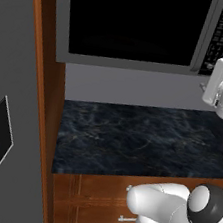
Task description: Transport the fish from the fridge to the microwave and turn on the microwave.
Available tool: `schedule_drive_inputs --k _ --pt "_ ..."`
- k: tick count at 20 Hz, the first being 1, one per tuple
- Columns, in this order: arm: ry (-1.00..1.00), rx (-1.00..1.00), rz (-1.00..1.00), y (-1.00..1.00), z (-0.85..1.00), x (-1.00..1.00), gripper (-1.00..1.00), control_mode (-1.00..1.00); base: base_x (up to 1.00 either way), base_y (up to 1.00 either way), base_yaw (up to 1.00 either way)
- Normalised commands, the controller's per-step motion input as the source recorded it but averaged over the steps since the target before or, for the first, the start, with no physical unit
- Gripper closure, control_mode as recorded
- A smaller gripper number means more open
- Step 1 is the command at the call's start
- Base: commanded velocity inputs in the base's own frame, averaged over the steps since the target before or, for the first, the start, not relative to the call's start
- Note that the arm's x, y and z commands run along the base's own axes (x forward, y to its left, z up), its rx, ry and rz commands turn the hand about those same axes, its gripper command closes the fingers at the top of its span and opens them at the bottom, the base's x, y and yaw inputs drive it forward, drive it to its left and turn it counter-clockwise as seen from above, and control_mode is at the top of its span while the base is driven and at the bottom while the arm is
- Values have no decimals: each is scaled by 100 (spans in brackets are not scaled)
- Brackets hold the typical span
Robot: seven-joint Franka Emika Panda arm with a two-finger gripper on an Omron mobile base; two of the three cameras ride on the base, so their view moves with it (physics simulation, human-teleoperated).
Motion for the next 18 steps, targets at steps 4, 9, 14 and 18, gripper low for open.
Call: schedule_drive_inputs --k 4,9,14,18 --pt "0 0 0 -2 0 19 -100 -100 0 0 0" --pt "1 3 0 -7 0 19 -100 -100 0 0 0" --pt "1 3 0 -12 -1 17 -100 -100 0 0 0" --pt "1 4 0 -13 -5 14 -100 -100 0 0 0"
